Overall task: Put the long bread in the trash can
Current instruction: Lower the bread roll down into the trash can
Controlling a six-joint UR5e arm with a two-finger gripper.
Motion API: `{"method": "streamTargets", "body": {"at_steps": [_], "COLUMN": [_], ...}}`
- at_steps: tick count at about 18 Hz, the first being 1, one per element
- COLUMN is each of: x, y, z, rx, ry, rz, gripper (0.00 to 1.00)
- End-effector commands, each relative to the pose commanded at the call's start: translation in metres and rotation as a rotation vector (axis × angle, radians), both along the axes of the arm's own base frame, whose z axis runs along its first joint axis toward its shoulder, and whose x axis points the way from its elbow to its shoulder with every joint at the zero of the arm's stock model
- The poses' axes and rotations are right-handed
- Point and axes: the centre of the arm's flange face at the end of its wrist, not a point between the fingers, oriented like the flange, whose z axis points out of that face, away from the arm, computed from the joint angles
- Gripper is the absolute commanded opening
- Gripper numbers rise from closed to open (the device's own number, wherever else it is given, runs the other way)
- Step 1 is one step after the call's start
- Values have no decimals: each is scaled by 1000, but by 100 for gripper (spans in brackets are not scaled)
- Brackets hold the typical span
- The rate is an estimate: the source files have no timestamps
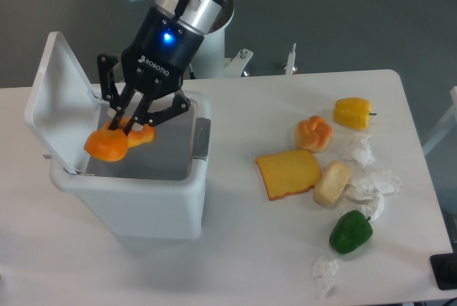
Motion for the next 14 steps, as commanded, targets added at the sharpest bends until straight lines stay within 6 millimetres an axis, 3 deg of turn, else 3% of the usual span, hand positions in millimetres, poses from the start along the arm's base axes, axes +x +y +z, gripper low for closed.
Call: {"method": "streamTargets", "body": {"at_steps": [9,10,14], "x": [-1,-2,-5], "y": [1,2,4], "z": [-13,-15,-26], "rx": [-17,-19,-32], "ry": [-20,-24,-40], "rz": [1,0,1], "gripper": [6,12,13]}}
